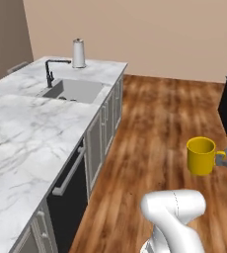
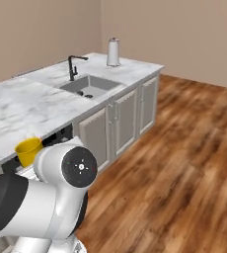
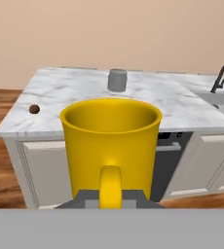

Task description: Open the cabinet directly in front. Then move the wine and the mug to the dining counter with the jar on it.

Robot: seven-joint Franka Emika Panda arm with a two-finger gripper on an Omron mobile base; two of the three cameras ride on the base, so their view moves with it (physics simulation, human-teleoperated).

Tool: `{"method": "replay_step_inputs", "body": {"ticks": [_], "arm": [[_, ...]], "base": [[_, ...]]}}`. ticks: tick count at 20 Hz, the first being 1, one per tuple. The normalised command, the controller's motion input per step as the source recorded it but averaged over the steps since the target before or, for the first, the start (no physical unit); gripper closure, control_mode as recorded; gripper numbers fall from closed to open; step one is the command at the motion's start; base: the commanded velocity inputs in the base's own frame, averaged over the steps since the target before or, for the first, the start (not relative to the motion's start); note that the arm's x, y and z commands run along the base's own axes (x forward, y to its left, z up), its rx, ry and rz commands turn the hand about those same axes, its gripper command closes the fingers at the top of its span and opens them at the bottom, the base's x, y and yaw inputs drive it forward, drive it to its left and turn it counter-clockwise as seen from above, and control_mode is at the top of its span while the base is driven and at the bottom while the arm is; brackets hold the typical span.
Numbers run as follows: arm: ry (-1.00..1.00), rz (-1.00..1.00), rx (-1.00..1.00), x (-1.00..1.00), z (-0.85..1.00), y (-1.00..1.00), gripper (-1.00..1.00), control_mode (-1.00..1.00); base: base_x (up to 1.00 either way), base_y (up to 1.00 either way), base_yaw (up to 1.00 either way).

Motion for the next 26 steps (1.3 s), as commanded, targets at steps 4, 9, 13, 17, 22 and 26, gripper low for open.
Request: {"method": "replay_step_inputs", "body": {"ticks": [4,9,13,17,22,26], "arm": [[0.00,0.00,0.00,0.00,0.00,0.00,1.00,1.00],[0.00,0.00,0.00,0.00,0.00,0.00,1.00,1.00],[0.00,0.00,0.00,0.00,0.00,0.00,1.00,1.00],[0.00,0.00,0.00,0.00,0.00,0.00,1.00,1.00],[0.00,0.00,0.00,0.00,0.00,0.00,1.00,1.00],[0.00,0.00,0.00,0.00,0.00,0.00,1.00,1.00]], "base": [[0.62,0.13,0.15],[0.39,0.06,0.21],[0.12,0.00,0.26],[0.02,0.00,0.27],[0.12,0.00,0.30],[0.33,0.00,0.32]]}}
